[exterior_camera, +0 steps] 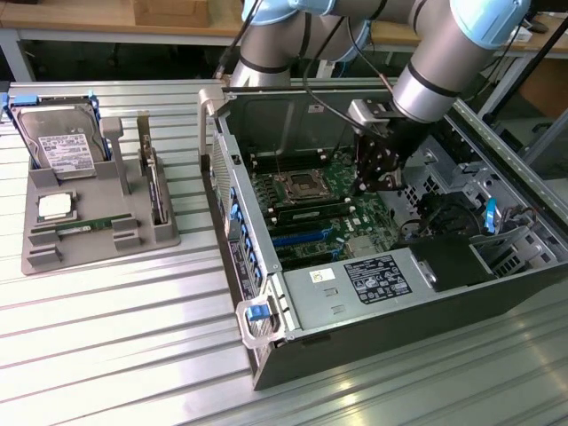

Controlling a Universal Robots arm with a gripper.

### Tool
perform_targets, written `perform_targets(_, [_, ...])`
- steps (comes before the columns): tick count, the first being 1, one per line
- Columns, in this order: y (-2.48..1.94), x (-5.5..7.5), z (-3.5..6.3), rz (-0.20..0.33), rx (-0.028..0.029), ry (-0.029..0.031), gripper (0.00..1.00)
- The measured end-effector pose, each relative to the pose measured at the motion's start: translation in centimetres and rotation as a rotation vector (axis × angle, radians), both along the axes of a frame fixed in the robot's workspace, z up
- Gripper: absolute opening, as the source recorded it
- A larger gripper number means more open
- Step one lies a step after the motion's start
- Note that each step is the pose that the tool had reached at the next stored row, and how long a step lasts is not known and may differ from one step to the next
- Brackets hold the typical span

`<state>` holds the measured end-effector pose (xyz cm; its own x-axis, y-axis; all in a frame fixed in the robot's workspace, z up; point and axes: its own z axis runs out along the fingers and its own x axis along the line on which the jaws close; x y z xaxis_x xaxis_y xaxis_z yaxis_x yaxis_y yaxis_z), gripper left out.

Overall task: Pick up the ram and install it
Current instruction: 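Press down the ram until it locks into place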

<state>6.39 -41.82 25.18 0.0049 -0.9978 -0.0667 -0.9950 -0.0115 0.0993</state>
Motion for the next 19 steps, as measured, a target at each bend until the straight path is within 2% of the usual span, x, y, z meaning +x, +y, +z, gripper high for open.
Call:
perform_targets(3, [-0.06,-0.1,-1.4,0.003,0.0,0.001,0.1])
perform_targets(8, [-0.3,-0.1,-2.21,0.006,0.0002,0.001,0.1])
perform_targets(9, [-0.28,-0.1,-2.07,0.006,0.0021,0.0006,0.1])
perform_targets(10, [-0.29,-0.1,-1.25,0.006,0.0008,-0.0001,0.1])
perform_targets(12, [-0.29,-0.3,-1.06,0.006,0.0011,-0.0023,0.1])
perform_targets(14, [-0.3,-2.0,-1.05,0.006,0.0008,-0.0061,0.1])
perform_targets(16, [-0.3,-4.6,-1.06,0.006,0.0009,-0.0071,0.1])
perform_targets(19, [-0.3,-7.7,-1.27,0.006,0.0008,-0.0077,0.1])
